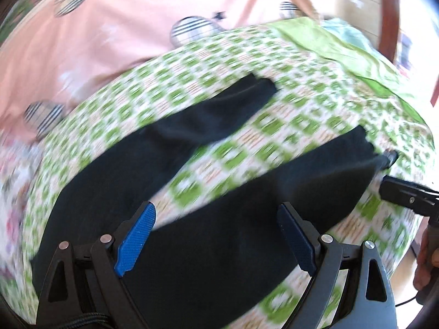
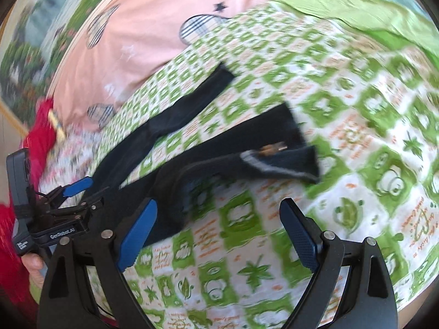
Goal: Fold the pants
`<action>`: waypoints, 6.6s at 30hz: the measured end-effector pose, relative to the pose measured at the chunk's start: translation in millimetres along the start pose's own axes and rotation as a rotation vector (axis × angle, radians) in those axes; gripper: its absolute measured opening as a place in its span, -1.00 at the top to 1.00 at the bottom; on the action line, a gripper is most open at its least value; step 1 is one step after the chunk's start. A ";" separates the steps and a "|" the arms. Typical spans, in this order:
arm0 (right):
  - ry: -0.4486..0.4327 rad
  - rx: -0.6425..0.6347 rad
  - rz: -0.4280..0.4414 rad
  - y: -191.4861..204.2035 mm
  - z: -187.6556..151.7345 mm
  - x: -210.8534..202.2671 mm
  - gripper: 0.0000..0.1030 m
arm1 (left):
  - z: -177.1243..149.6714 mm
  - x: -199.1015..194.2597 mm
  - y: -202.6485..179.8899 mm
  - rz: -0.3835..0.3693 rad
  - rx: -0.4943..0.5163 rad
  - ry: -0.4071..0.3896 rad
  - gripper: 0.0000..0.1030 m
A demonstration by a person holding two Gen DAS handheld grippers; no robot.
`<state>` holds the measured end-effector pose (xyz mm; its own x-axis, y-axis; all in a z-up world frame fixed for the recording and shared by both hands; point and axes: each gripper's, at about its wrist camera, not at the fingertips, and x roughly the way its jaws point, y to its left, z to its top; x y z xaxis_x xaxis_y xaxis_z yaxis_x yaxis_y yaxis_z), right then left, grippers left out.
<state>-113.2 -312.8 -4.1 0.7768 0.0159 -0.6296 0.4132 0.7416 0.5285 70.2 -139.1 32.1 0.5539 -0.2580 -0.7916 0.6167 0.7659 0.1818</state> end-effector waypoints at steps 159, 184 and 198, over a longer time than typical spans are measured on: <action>0.224 -0.880 0.223 90.4 25.8 10.7 0.04 | -149.1 -52.8 147.4 -0.076 -0.571 0.211 -0.27; 0.519 -0.974 0.545 259.7 -91.7 146.6 0.04 | -149.7 5.8 270.3 0.165 -0.886 0.471 -0.29; 0.457 -1.055 0.574 271.7 -94.0 128.1 0.88 | -195.8 -74.5 247.8 0.111 -0.959 0.169 0.94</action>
<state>53.9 -46.2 5.3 0.3984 0.5798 -0.7107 -0.6615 0.7184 0.2153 72.2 185.2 21.9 0.4476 -0.1251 -0.8854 -0.1921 0.9536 -0.2319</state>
